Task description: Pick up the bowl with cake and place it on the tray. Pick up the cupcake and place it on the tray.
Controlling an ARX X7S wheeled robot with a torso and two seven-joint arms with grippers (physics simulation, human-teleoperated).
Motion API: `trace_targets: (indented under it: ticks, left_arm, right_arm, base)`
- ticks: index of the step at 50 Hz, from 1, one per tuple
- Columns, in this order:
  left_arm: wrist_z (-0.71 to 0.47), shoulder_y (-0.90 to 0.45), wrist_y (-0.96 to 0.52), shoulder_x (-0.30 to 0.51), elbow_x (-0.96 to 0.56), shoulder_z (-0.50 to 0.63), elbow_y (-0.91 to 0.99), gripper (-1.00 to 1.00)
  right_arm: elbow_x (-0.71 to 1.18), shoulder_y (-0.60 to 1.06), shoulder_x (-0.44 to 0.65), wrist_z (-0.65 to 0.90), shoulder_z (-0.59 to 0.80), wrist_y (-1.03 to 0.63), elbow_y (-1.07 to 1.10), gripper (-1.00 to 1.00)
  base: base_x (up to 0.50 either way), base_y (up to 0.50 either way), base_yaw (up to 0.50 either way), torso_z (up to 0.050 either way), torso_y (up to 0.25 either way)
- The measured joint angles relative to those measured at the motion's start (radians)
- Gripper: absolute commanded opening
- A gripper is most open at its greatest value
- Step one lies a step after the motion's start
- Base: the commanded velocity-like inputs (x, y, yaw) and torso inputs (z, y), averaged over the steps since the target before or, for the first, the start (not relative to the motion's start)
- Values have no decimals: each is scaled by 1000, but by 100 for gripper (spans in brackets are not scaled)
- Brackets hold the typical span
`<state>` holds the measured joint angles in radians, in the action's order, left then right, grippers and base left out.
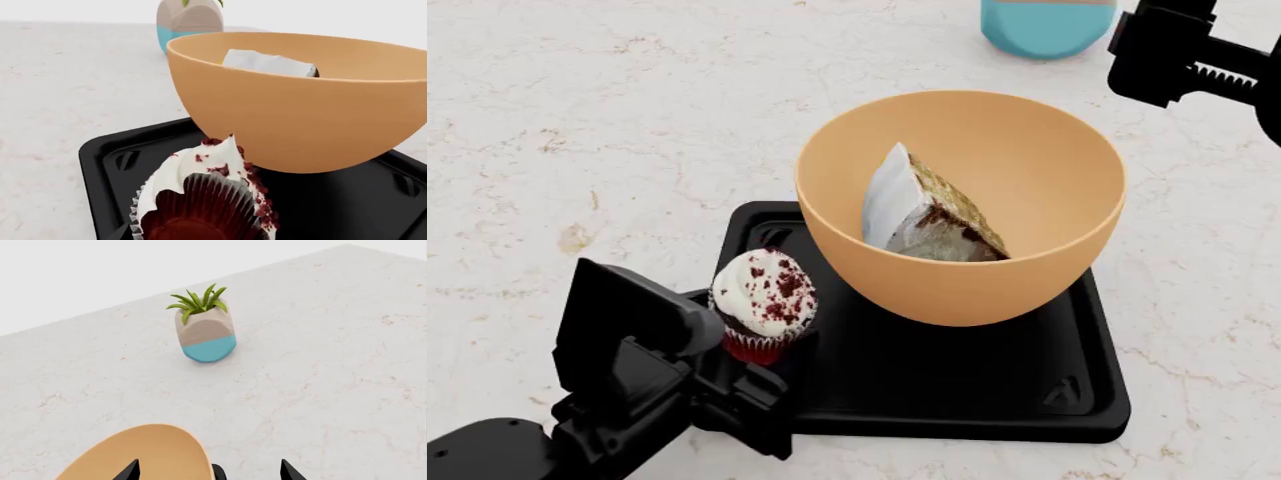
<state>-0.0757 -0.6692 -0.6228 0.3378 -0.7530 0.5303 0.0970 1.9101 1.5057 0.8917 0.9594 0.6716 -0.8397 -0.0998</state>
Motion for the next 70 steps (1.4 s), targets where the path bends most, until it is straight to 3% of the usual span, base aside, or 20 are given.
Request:
trace_targets:
  ticks: [44, 55, 64, 70]
  left_arm:
    - [-300, 37, -239, 126, -222, -71, 521, 100]
    - [-493, 18, -311, 178, -393, -135, 740, 100]
    - [-728, -98, -313, 251, -613, -146, 864, 100]
    - [-931, -171, -454, 195, -868, -289, 902, 100]
  right_arm:
    - [65, -1, 89, 33, -47, -6, 127, 100]
    - [91, -56, 170, 31, -87, 23, 250, 100]
    - [114, -173, 324, -14, -162, 118, 433, 100]
    - [126, -267, 474, -74, -199, 246, 563, 100]
  base:
    - [0, 0, 0, 0, 0]
    - [0, 0, 0, 0, 0]
    - [0, 0, 0, 0, 0]
    - [0, 0, 0, 0, 0]
